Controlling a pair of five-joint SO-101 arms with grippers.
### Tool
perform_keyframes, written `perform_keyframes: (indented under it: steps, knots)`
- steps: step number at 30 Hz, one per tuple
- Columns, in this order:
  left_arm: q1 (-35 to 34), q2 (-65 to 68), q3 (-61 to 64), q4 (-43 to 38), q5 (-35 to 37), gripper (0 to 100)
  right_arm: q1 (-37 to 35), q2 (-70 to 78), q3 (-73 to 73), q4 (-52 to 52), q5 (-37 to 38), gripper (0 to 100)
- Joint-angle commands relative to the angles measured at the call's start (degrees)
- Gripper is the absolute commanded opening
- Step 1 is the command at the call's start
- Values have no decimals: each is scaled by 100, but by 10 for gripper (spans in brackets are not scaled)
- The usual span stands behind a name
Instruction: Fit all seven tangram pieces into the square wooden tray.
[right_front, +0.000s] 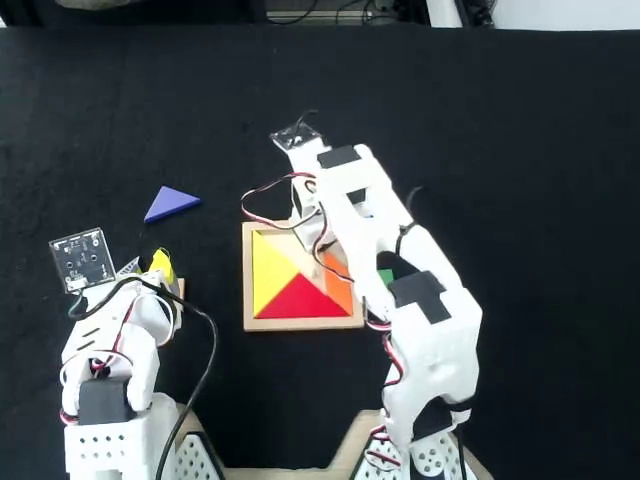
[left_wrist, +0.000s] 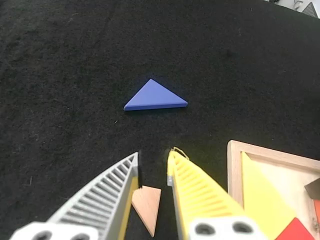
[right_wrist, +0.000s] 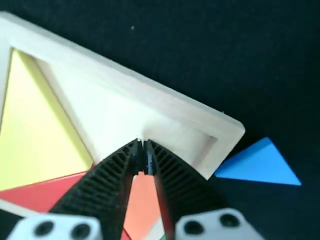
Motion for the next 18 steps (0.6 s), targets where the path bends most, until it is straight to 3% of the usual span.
perform_keyframes:
  steps: [1, 13, 18]
  knots:
    - [22, -35, -31, -123, -26, 106, 53, -48, -347, 290, 62, 11]
    - [22, -35, -31, -123, -26, 106, 114, -866, -400, 281, 62, 11]
    - [22, -35, -31, -123, -26, 106, 835, -620, -558, 53, 62, 15]
